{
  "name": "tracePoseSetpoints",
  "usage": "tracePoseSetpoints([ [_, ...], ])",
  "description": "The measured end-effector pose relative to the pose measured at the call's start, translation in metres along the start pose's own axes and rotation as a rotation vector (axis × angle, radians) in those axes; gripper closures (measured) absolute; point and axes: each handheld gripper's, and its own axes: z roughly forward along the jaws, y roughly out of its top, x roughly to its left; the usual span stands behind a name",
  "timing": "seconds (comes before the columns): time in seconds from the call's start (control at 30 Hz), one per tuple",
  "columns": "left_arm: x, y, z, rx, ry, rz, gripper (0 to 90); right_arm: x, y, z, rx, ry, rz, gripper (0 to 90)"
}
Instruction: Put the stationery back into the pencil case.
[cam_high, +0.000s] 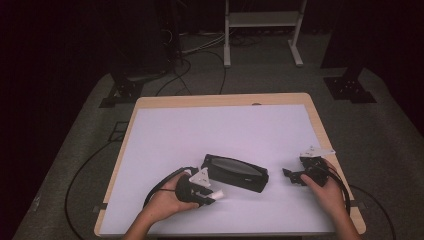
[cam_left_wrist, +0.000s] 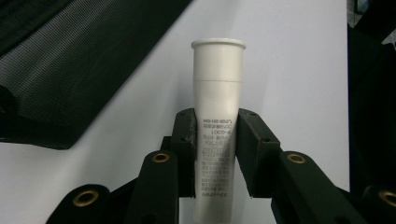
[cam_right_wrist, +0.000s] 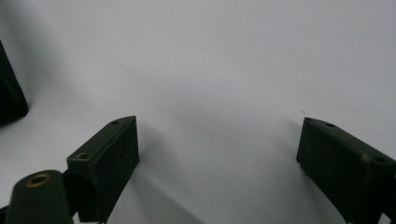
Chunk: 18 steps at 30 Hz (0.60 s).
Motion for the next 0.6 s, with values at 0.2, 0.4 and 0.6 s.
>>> tracePoseSetpoints([
  [0.2, 0.0, 0.0, -0.007, -0.024, -0.001, -0.006, 69.4, 0.0, 0.0, 0.0, 0.0, 0.0, 0.0, 11.8],
  [0.4, 0.001, -0.001, -0.014, -0.039, 0.003, -0.006, 69.4, 0.0, 0.0, 0.0, 0.0, 0.0, 0.0, 11.8],
  [0.6, 0.002, -0.002, -0.02, -0.066, 0.001, -0.02, 69.4, 0.0, 0.0, 0.0, 0.0, 0.0, 0.0, 11.8],
])
